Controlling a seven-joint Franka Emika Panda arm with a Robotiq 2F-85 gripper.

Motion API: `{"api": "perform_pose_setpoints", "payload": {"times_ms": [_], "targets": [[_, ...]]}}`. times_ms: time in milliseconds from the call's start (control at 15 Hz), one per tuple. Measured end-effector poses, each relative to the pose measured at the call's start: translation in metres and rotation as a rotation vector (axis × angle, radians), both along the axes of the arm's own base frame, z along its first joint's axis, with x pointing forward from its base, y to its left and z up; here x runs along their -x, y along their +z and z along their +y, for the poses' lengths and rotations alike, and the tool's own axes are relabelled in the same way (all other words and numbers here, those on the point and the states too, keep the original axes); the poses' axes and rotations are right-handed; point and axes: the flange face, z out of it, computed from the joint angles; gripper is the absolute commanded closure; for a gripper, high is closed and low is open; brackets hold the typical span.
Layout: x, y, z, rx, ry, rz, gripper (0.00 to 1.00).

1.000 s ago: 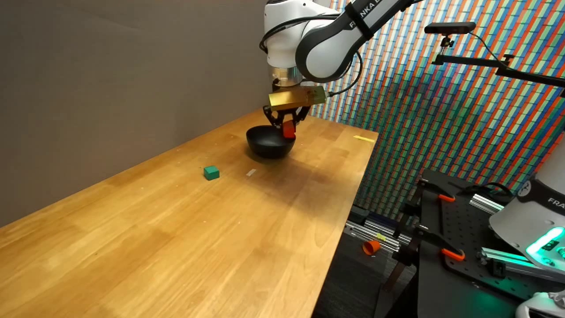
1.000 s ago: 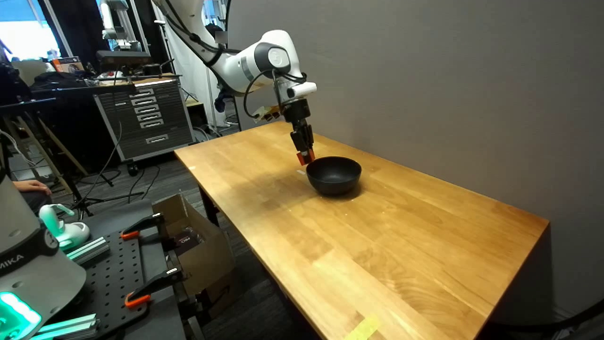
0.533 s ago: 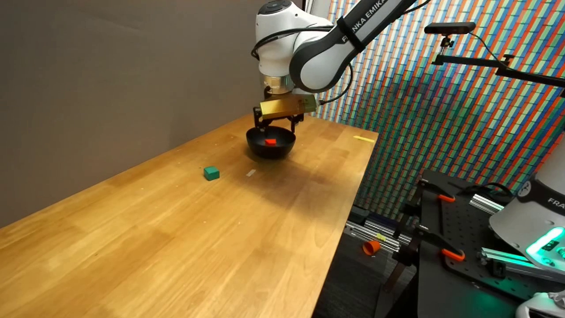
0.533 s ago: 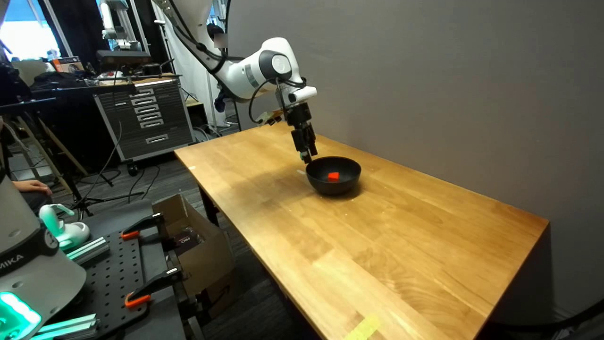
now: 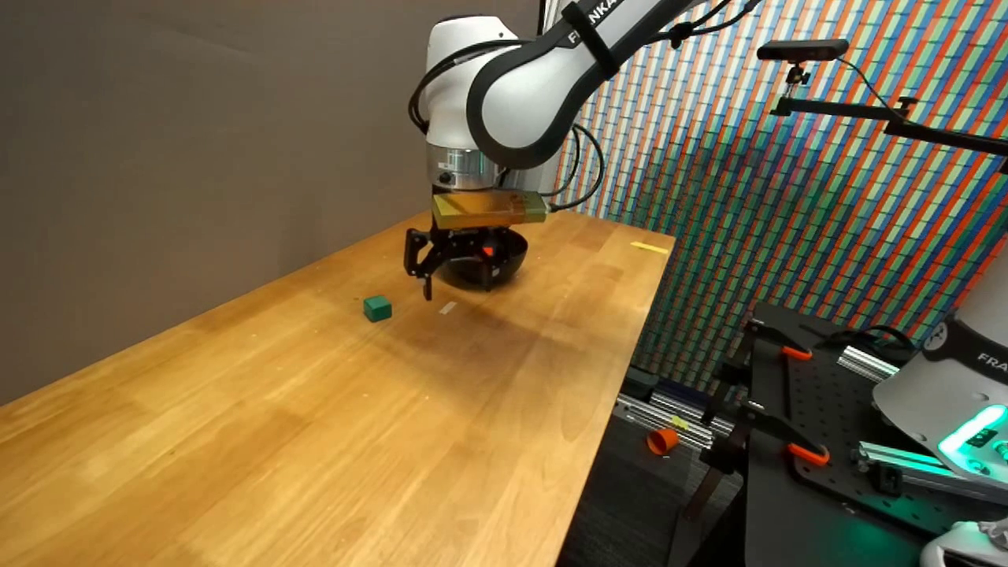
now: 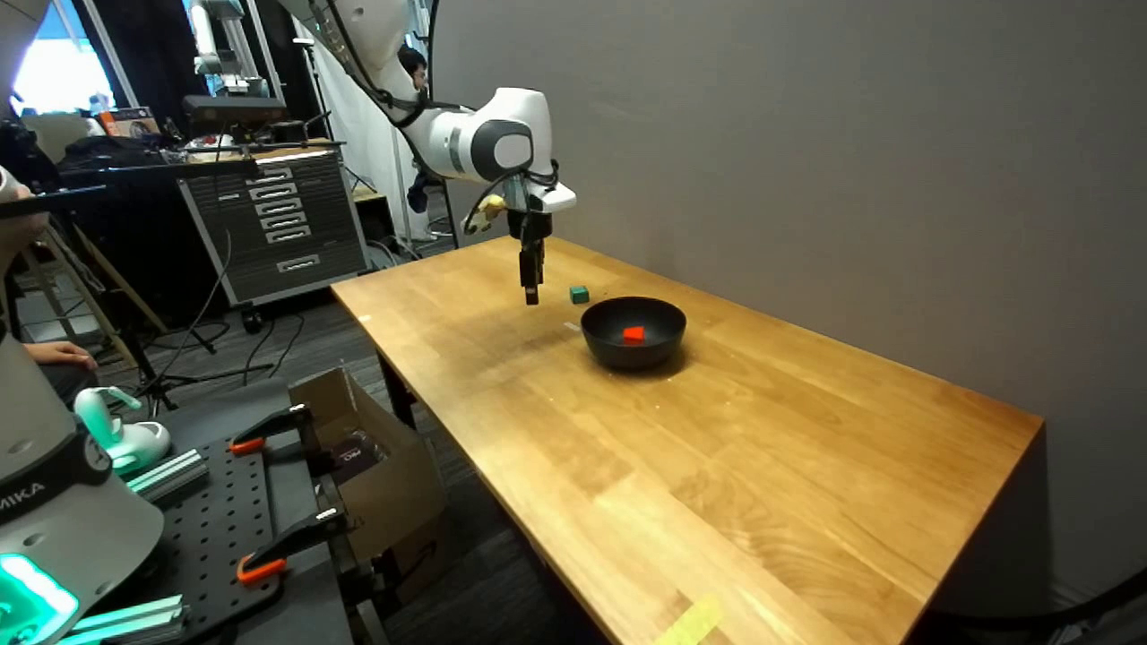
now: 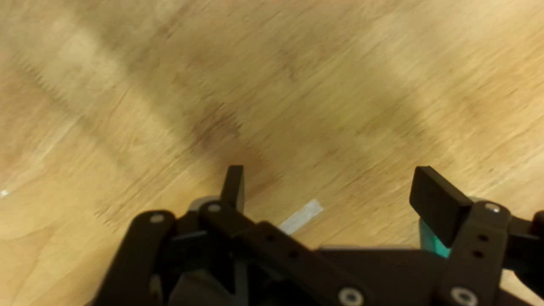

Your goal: Put the blocks in the bowl

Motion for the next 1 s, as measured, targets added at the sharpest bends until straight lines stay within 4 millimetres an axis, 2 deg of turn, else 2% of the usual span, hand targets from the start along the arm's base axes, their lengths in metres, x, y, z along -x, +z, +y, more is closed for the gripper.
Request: {"api": "perform_pose_setpoints", "payload": {"times_ms": [200,667,1000], "targets": [[-0.008,-0.012,0.01,-0.051,0.099,0.027,0.0],[-0.037,-0.046,0.017,-0.062,0.364,0.103,0.0],[-0.064,-0.056,0.029,-0.058,0.469,0.106,0.0]]}}
